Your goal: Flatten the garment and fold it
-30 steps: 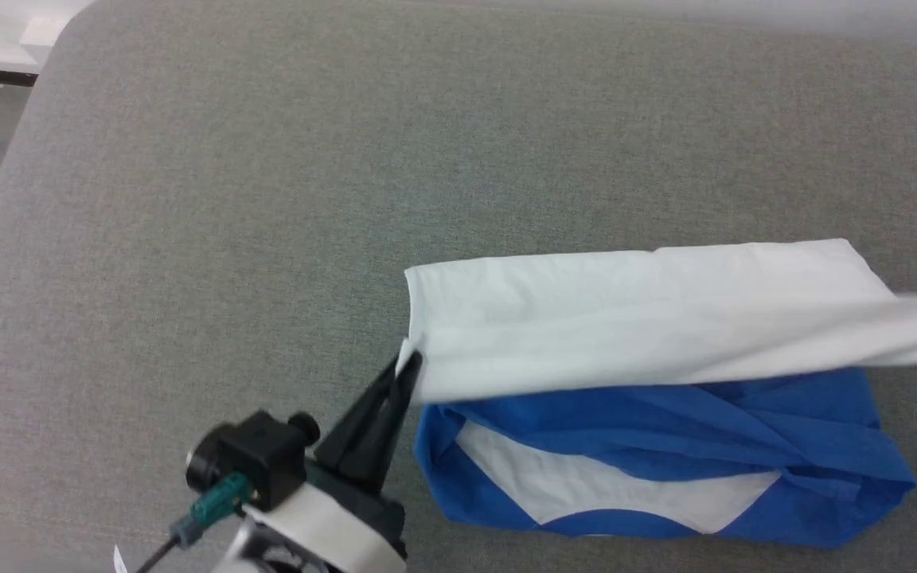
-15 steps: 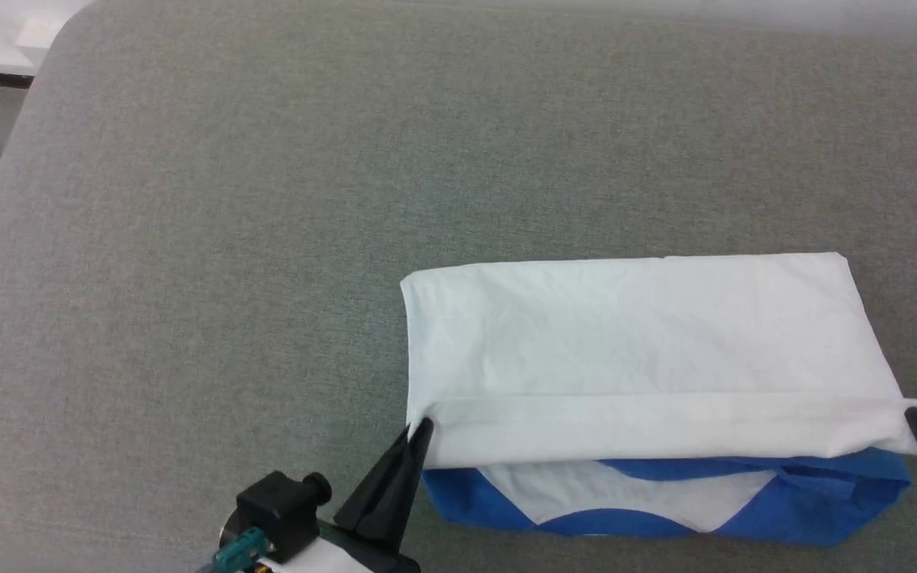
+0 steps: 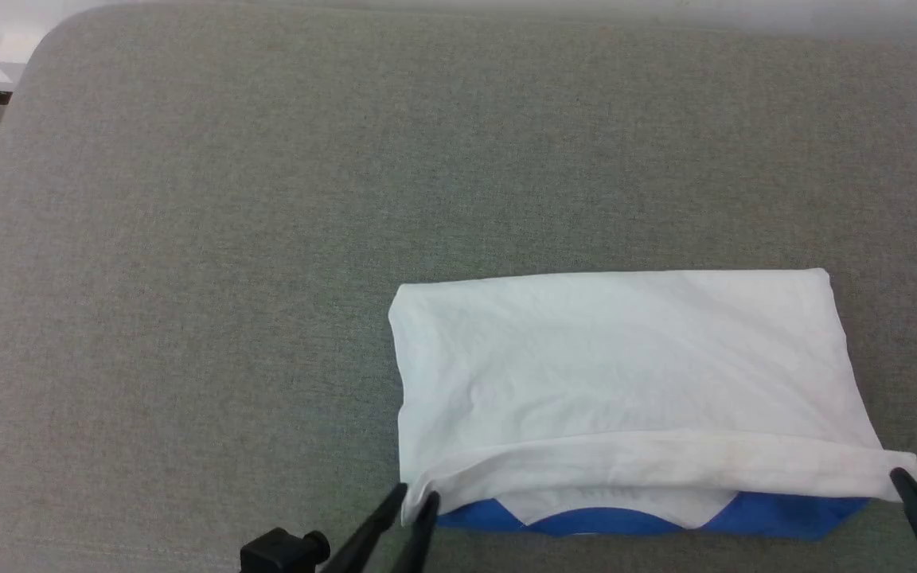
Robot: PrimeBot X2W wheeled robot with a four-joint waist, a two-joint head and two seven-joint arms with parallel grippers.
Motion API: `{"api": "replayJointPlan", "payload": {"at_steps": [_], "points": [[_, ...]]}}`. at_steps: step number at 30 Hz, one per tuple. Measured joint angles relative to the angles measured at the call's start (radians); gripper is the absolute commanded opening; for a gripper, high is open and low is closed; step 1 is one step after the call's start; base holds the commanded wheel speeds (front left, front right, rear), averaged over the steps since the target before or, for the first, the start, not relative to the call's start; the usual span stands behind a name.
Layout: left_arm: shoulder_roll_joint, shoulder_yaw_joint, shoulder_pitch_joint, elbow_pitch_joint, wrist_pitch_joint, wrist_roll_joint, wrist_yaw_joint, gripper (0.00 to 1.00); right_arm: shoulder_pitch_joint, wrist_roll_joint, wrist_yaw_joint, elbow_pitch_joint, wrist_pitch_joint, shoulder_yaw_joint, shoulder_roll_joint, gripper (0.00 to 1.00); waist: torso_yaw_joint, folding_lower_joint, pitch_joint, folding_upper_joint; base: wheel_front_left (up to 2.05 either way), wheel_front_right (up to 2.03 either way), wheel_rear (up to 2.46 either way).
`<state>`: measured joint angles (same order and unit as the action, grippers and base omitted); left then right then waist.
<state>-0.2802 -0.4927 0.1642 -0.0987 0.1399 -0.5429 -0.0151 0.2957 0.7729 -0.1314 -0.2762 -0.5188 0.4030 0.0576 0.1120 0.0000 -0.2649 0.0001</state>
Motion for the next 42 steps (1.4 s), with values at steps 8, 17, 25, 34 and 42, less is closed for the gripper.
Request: {"api": "replayJointPlan", "payload": {"at_steps": [8,17,25,34,42], "points": [[-0.004,0.014,0.002,0.001,0.011,-0.01,0.012,1.0,0.006,0.011,0.0,-0.006,0.0,0.004,0.015,1.0,0.0,0.0,0.014,0.0,0.0,0.0,0.0],[0.015,0.191,0.017,-0.19,0.107,0.003,0.114,1.0,-0.027,0.008,0.0,-0.071,-0.014,0.076,0.054,1.0,0.013,0.0,0.045,0.0,0.0,0.0,0.0],[0.06,0.202,-0.008,-0.23,0.116,0.101,0.166,1.0,-0.167,-0.136,0.0,0.005,-0.125,0.001,0.119,1.0,0.026,0.0,0.018,0.0,0.0,0.0,0.0],[0.096,0.15,-0.052,-0.18,0.116,0.123,0.157,1.0,-0.254,-0.192,0.0,0.162,-0.239,-0.077,0.198,1.0,0.073,0.0001,-0.027,0.0,0.0,0.0,0.0],[0.12,0.139,-0.071,-0.159,0.116,0.122,0.148,1.0,-0.27,-0.139,0.0,0.169,-0.337,-0.12,0.272,1.0,0.117,0.0,-0.07,0.0,0.0,0.0,0.0]]}}
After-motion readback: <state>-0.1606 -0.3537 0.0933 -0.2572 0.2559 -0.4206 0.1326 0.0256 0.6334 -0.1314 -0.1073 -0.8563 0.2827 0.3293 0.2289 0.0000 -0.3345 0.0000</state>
